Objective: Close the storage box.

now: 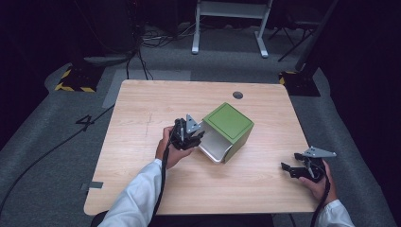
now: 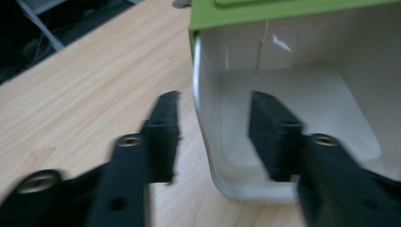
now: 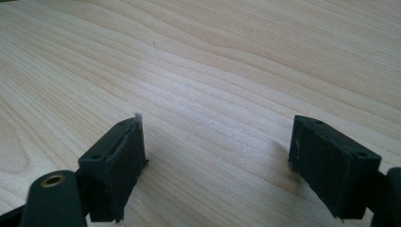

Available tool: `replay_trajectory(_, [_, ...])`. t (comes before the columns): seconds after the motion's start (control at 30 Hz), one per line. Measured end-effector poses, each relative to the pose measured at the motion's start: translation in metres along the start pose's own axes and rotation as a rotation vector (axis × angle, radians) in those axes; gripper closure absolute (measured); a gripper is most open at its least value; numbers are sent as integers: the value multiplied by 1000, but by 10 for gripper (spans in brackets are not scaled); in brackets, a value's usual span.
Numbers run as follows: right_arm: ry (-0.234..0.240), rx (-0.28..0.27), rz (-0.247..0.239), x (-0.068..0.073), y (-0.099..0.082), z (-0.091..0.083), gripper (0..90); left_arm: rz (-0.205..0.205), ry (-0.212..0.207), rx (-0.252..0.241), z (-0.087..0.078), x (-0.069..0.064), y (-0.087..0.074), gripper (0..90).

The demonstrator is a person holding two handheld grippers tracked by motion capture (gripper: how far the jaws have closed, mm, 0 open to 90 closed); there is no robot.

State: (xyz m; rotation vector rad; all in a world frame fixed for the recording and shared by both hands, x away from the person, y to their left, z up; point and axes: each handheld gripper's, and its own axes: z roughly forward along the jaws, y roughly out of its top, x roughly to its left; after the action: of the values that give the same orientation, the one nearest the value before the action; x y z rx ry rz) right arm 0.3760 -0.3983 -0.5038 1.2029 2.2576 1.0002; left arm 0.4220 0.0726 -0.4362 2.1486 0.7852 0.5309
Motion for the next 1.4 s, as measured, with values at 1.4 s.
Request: replay_trajectory(1.4, [0, -1, -1, 0, 0, 0, 193, 28, -117, 90, 6, 4, -22, 170])
